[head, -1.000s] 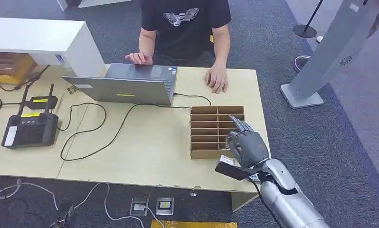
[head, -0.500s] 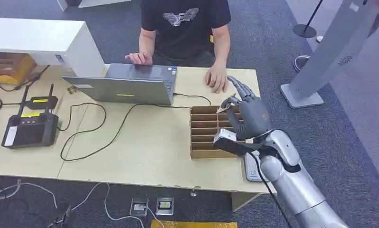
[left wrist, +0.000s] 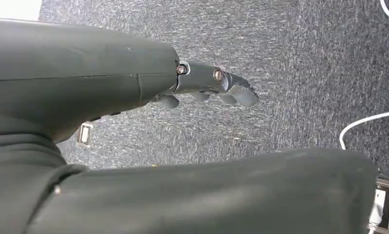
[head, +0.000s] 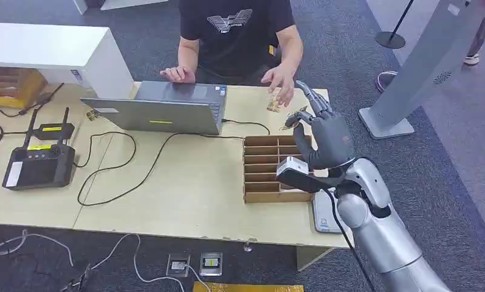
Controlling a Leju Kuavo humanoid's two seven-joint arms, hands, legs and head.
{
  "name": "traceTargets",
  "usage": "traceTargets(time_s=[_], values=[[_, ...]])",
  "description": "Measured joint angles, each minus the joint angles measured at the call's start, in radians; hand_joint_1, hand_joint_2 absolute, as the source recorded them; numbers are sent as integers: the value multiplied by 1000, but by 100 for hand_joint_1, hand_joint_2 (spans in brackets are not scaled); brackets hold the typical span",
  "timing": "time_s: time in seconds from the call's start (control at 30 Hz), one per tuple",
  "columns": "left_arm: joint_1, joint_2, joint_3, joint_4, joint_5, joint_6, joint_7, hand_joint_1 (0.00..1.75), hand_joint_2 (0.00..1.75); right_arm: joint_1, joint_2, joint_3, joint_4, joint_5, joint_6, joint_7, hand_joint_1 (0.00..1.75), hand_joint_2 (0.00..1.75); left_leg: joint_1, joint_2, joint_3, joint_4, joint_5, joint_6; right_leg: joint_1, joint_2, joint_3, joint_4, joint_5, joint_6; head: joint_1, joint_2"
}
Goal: Pass the card to the sensor for recognition and then transmit it.
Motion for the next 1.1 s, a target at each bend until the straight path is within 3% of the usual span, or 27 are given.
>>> traceTargets(time_s=[0.17,0.47,1.1], values=[[0,0,0,0,-1,1,0,0,0,0,1,-7,-3,3,-12,0,175,175,0,0,0,0,0,0,0,0,0,0,0,0,0,0],[0,-2,0,0,-4,8,0,0,0,-79,62,-17,111,99,-138,41,175,175,0,0,0,0,0,0,0,0,0,0,0,0,0,0],[0,-19,0,0,3,19,22,0,0,-231,172,-23,406,146,-149,84,175,175,0,0,-1,0,0,0,0,0,-1,0,0,0,0,0]])
